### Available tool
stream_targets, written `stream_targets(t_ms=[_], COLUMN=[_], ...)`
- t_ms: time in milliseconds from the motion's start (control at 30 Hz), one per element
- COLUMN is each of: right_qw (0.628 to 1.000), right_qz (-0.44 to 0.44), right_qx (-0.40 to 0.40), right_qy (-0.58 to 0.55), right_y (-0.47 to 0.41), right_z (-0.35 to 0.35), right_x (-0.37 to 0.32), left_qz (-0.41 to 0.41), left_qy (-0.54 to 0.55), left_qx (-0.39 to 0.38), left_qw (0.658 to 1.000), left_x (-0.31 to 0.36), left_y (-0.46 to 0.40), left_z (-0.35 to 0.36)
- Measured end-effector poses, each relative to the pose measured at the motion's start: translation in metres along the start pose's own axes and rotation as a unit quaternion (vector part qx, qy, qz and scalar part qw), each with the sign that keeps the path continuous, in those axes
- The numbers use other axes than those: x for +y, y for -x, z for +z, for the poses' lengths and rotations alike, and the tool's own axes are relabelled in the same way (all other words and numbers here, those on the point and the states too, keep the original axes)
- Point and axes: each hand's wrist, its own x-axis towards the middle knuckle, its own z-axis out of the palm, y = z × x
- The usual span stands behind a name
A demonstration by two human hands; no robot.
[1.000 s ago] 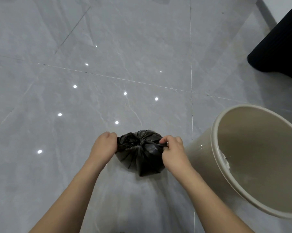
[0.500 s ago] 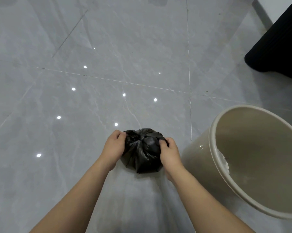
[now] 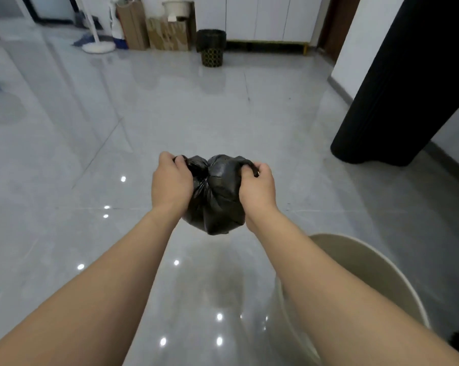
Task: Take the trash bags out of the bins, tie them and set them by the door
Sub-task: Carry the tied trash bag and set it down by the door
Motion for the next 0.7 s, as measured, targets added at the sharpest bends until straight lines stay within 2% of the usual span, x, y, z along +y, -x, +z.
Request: stream_targets(t_ms=[200,400,533,700], right_qw=[0.997,0.992,0.989,0.987], right_qz=[-0.040,-0.018,-0.024,-0.057], right_qx=[0.060,0.127,0.144,0.142], right_qy=[-0.030,-0.018,-0.030,-0.057], right_y=[-0.050,-0.073,-0.062,-0.018], right_z=[-0.073,-0.161,-0.209,-0.256], right_x=[-0.100,-0.207,-0.358,-0.614], left_qz=[0.075,0.107,0.112,0.122], left_qy=[0.023,0.018,0.005,-0.028], left_qx=[-0.006,-0.071,-0.088,-0.093], left_qw=[0.997,0.992,0.990,0.988], left_x=[0.131,0.269,0.428,0.672], left_y=[-0.014,0.007,-0.005,-0.023], left_z=[0.037,0.047,-0.009,-0.136])
